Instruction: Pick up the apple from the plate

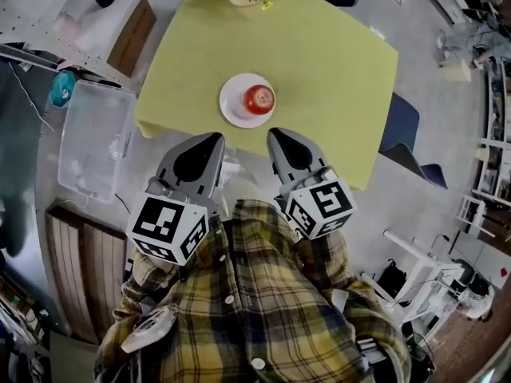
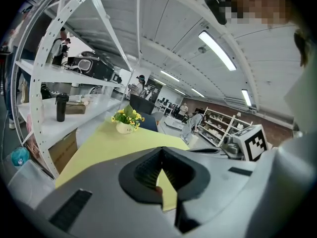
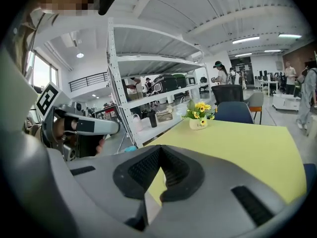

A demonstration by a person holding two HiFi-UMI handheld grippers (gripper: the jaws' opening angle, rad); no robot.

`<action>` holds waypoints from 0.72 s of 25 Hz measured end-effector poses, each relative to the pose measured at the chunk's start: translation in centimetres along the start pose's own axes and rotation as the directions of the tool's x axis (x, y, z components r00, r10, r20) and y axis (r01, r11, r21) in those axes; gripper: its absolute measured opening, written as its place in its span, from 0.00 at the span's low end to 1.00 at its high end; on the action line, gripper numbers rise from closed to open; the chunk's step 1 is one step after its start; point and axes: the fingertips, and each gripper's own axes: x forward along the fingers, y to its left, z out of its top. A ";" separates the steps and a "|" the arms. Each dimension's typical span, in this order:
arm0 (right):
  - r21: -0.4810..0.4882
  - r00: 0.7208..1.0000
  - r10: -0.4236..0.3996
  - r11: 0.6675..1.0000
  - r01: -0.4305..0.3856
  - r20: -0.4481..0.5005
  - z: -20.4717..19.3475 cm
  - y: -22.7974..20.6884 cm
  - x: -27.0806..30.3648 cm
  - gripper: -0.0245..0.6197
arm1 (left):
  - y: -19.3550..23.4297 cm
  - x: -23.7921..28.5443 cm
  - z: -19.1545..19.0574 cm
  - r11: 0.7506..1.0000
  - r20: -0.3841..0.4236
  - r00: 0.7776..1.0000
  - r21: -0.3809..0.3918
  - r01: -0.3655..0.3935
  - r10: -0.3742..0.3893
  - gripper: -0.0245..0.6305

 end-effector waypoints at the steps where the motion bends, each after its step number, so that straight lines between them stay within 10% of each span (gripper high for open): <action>1: -0.003 1.000 0.003 1.000 -0.003 0.008 0.7 -0.4 0.5 0.03 | 0.2 0.5 0.6 1.000 0.002 1.000 0.007 -0.001 0.001 0.05; 18: -0.098 1.000 -0.007 0.995 0.008 0.010 3.8 -7.4 3.0 0.03 | -0.3 8.7 5.8 0.997 -0.006 1.000 0.078 0.021 -0.021 0.05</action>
